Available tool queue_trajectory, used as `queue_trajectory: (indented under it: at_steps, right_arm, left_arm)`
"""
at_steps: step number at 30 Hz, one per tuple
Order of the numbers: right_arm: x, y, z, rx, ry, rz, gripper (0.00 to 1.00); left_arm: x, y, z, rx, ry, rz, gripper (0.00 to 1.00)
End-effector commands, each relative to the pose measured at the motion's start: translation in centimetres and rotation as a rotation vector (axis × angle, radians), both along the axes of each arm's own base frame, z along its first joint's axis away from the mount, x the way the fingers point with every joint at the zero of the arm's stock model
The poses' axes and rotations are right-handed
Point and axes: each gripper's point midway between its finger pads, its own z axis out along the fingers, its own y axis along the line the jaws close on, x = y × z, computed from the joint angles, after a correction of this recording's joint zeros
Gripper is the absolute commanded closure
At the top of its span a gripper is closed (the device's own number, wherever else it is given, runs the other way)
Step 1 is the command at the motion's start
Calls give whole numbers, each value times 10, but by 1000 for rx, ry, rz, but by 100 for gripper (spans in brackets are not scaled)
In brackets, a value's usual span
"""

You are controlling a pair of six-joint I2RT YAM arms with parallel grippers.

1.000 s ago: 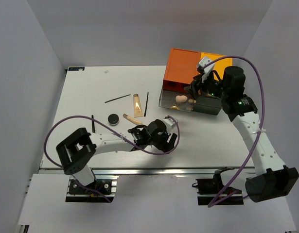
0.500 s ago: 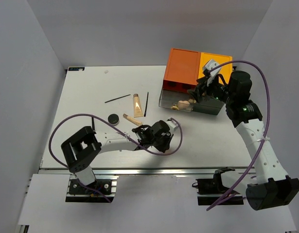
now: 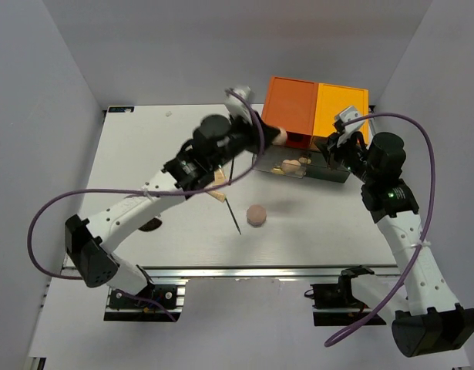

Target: Organize the makeup

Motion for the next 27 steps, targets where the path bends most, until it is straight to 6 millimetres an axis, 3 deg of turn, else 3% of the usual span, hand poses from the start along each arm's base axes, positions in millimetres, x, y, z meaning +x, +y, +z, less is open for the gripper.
queue_trajectory:
  at_steps: [1,2,3,4,8,10,11,12,13,14,15,16,17,18,19,21,22,25,26,27]
  right_arm:
    - [4,-14,32,52,-109,-90,99]
    - [2,-12,31,51,-103,-83,96]
    - [1,-13,30,50,-100,-81,90]
    - [0,-12,30,45,-100,-78,88]
    - [-8,-8,15,18,-68,-33,72]
    - [-14,-4,11,7,-66,2,58]
    - [-19,2,8,-11,-71,54,51]
    - [-25,6,1,-29,-61,90,34]
    - [-30,9,-1,-45,-61,126,27]
    - [-39,17,-3,-52,-69,199,23]
    - [-46,21,-10,-87,-83,246,20]
    - [-53,25,-16,-110,-91,301,20]
    - [-66,34,-21,-130,-107,401,28]
    - [-72,35,-37,-192,-119,460,38]
    - [-75,39,-48,-208,-111,507,63]
    - [-71,39,-69,-295,-119,541,78]
    - [-75,40,-83,-325,-71,567,82]
    - [-59,39,-121,-423,56,573,91]
    - [-54,39,-127,-438,76,564,94]
    - [-49,39,-131,-450,85,549,97]
  left_arm:
    - [45,7,14,-80,17,79,100]
    - [58,9,13,-78,16,94,100]
    - [68,0,-2,-53,38,87,100]
    - [74,-1,-1,-48,42,94,100]
    - [79,-15,-26,-32,91,38,100]
    - [78,-20,-36,-25,115,20,96]
    - [78,-21,-41,-21,126,16,89]
    - [77,-22,-43,-22,132,12,84]
    - [76,-22,-44,-23,139,8,76]
    - [76,-21,-45,-22,139,14,56]
    - [76,-19,-46,-23,140,22,50]
    - [76,-16,-41,-30,129,34,46]
    - [77,-15,-38,-35,122,42,37]
    - [78,-14,-32,-43,114,49,33]
    - [80,-12,-27,-49,107,60,28]
    - [81,-9,-11,-61,89,72,25]
    - [81,-6,-5,-67,81,79,25]
    - [81,15,11,-84,61,144,29]
    - [81,23,12,-88,60,173,36]
    - [74,37,28,-121,46,188,46]
